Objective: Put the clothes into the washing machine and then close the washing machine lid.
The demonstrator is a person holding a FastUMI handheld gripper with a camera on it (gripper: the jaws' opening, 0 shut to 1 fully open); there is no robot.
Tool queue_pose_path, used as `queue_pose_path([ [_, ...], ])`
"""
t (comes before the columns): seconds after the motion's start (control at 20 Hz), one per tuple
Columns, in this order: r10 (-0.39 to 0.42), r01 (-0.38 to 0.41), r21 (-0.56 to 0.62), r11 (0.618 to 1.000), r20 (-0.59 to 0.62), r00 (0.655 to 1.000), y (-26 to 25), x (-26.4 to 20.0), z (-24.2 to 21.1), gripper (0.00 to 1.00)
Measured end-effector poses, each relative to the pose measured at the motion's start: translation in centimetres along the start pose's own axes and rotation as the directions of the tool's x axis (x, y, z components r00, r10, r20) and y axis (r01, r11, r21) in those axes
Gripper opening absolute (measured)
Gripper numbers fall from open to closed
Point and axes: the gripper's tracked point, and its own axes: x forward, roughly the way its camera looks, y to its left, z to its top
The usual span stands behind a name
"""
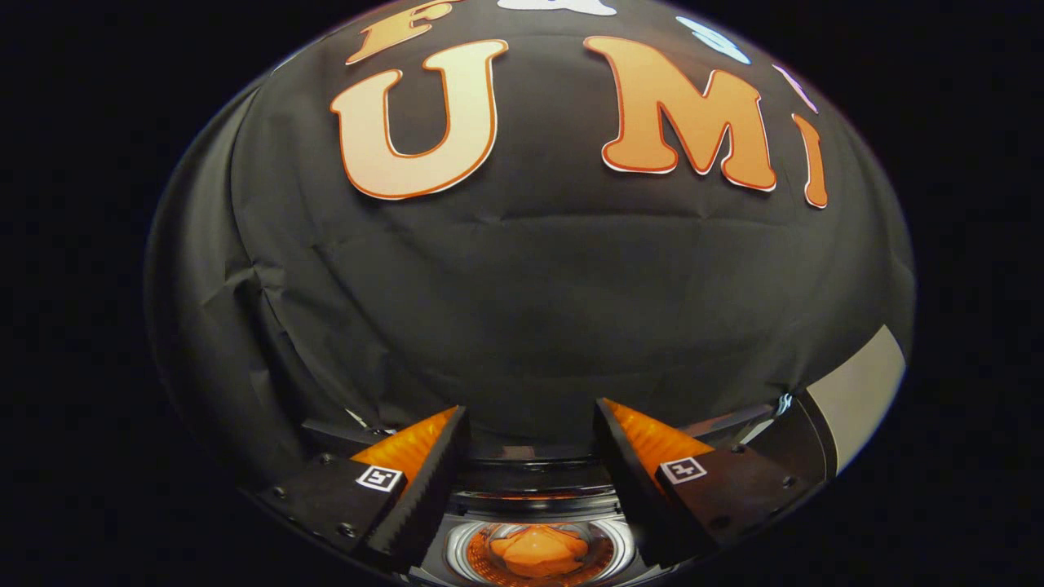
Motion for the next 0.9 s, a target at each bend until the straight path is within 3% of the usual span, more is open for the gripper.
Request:
queue_pose_path([
  [0.9,-0.035,0.037,-0.025,0.999,0.06,0.998,0.2,-7.2,-4.3,0.99],
])
